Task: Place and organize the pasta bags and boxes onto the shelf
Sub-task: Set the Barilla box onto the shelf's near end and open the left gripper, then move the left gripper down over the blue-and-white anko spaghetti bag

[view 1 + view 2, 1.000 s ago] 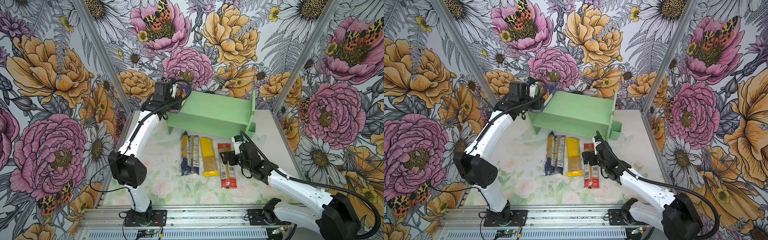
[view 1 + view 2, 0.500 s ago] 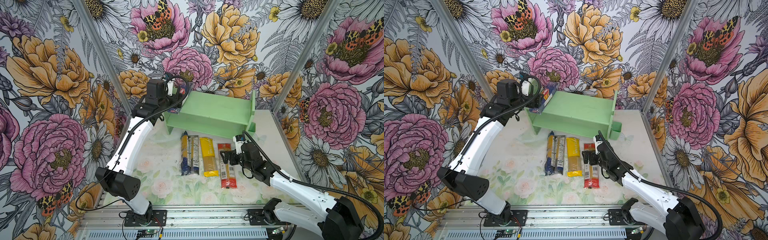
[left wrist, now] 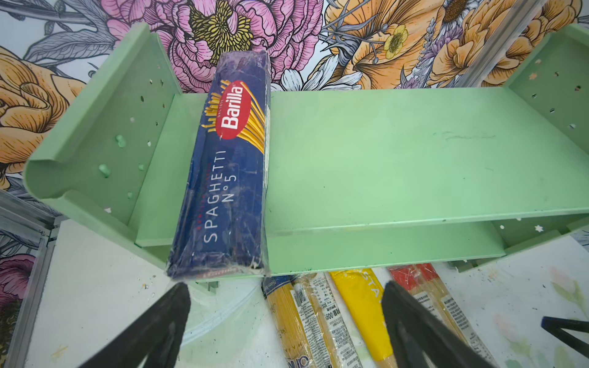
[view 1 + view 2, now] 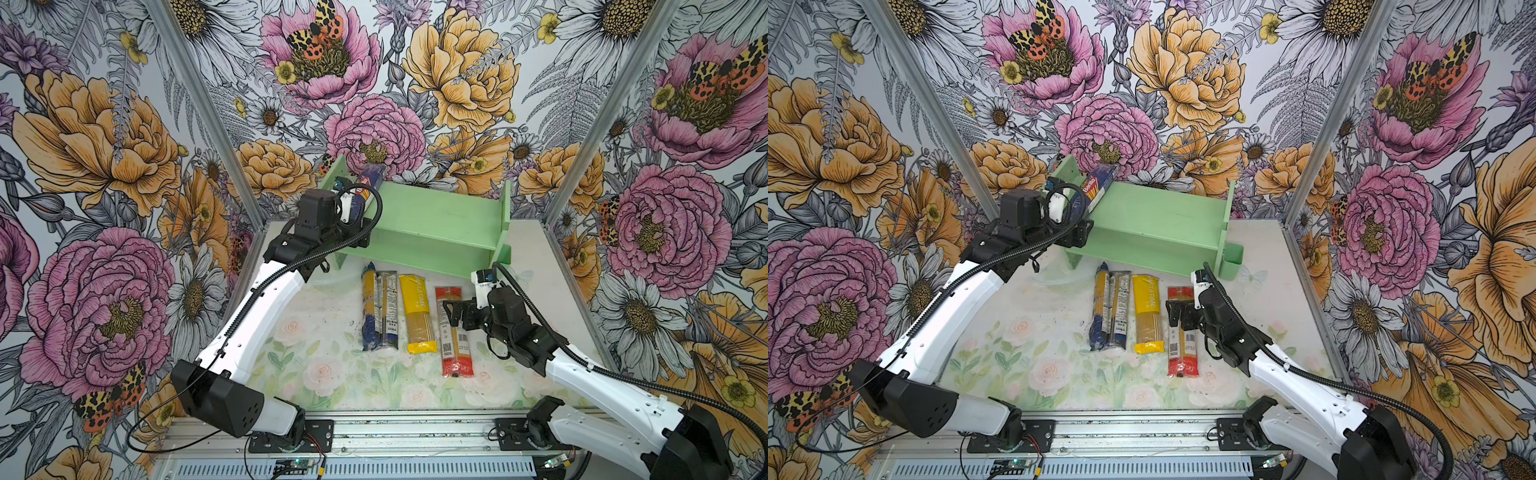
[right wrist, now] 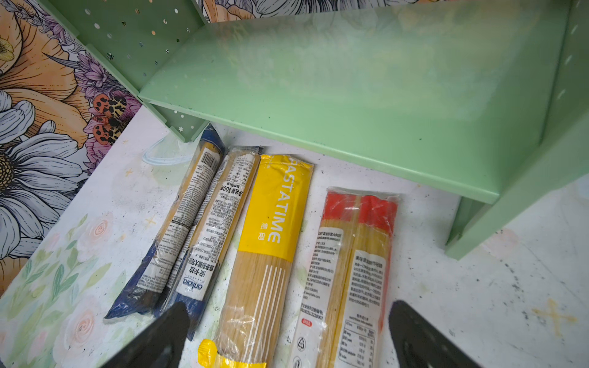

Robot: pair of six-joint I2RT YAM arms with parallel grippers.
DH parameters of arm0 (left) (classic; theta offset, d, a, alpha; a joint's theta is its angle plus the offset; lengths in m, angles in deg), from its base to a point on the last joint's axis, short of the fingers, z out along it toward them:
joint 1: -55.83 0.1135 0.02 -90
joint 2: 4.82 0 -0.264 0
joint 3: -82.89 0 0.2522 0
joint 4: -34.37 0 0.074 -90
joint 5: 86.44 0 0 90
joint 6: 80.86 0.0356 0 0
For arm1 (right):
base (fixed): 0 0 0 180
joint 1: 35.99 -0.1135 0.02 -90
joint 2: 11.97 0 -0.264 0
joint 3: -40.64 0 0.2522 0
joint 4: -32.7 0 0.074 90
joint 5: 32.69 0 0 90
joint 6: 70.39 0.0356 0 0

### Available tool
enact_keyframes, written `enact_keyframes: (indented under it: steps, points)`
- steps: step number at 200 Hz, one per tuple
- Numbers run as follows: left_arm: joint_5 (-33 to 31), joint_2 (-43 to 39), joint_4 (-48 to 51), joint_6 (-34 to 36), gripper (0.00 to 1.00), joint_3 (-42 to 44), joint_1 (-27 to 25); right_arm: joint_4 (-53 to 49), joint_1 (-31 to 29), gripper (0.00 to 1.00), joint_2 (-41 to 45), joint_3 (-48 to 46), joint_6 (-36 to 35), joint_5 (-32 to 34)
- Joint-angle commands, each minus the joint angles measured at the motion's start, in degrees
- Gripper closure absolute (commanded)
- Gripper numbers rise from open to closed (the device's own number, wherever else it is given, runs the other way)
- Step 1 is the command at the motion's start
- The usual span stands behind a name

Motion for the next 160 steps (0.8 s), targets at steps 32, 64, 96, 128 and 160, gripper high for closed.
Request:
enact_keyframes:
  steps: [32, 64, 96, 128, 160]
  points:
    - [-1.82, -9.75, -7.71, -7.1, 0.01, 14.74, -5.23, -0.99, -1.68, 0.01, 0.76, -0.53, 4.48, 6.89]
    - [-3.15, -13.88, -7.88, -11.4, 0.01, 23.19, -7.79, -0.99, -3.04, 0.01, -0.11, -0.4, 4.96, 7.4]
    - [-3.85, -18.15, -8.58, -15.65, 0.01, 30.66, -9.57, -0.99, -4.31, 0.01, -0.86, -0.42, 5.3, 8.35]
    - [-4.45, -20.25, -9.56, -20.3, 0.01, 37.29, -12.32, -0.99, -5.67, 0.01, -2.19, -0.06, 5.83, 9.87]
    - [-7.41, -20.62, -11.48, -24.77, 0.01, 43.31, -16.72, -0.9, -6.58, 0.01, -4.14, 1.13, 4.96, 10.63]
